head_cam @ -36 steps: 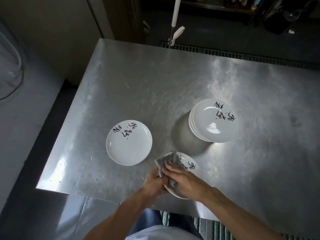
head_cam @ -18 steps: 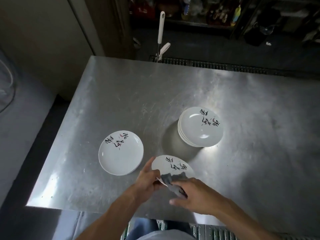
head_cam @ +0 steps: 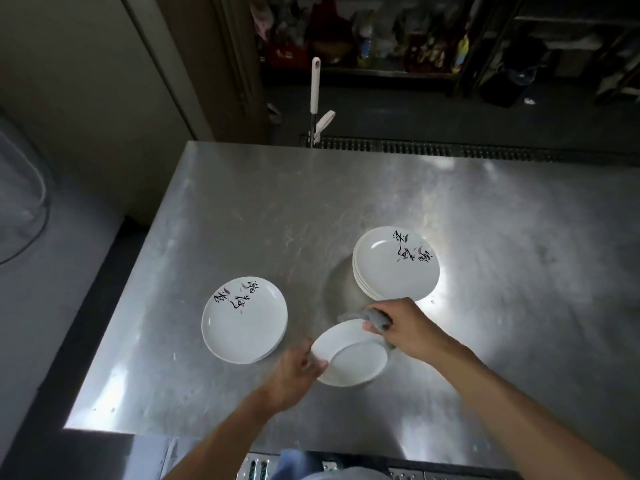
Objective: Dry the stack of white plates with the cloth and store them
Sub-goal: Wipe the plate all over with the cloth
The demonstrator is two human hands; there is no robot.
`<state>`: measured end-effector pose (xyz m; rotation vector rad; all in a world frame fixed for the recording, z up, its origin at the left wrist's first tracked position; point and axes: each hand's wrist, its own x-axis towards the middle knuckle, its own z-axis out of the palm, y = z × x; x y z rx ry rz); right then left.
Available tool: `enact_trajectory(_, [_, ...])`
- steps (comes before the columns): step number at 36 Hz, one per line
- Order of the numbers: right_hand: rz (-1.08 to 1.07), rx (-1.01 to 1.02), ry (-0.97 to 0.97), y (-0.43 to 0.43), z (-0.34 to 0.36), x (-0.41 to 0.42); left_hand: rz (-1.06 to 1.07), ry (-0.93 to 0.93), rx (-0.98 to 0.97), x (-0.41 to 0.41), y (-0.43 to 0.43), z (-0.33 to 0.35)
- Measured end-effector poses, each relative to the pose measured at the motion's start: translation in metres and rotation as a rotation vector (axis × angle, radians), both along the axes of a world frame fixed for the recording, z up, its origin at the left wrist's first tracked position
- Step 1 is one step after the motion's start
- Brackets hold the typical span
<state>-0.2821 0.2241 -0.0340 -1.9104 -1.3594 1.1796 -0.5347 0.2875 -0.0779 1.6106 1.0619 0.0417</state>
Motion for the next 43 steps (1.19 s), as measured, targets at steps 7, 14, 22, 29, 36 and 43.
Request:
enact_trajectory(7, [-0.231,0.04,-0.052,-0.023,-0.023,-0.025,0.144,-0.189,-0.252,0.009,-0.016,0.003])
enact_trajectory(14, [-0.11,-0.144,-0.177,-0.042,-0.07,-0.07,0.426,-0.199,-0.571,0.013,-0.031,-0.008])
enact_trajectory(22, [0.295,0.067,-0.237,-0.068,-0.09,-0.076,0.52,-0.119,-0.661,0.01,-0.019,-0.022])
enact_trajectory(29, [0.105,-0.013,-0.233,-0.075,-0.083,-0.057,0.465,-0.138,-0.682,0.012,-0.016,-0.024])
enact_trajectory(36, [0.077,-0.007,-0.078,-0.04,-0.068,-0.09,0.473,-0.152,-0.688,0.02,-0.015,-0.024])
enact_trajectory(43, [0.198,-0.04,-0.178,-0.065,-0.079,-0.058,0.53,-0.175,-0.721,0.013,-0.01,-0.027])
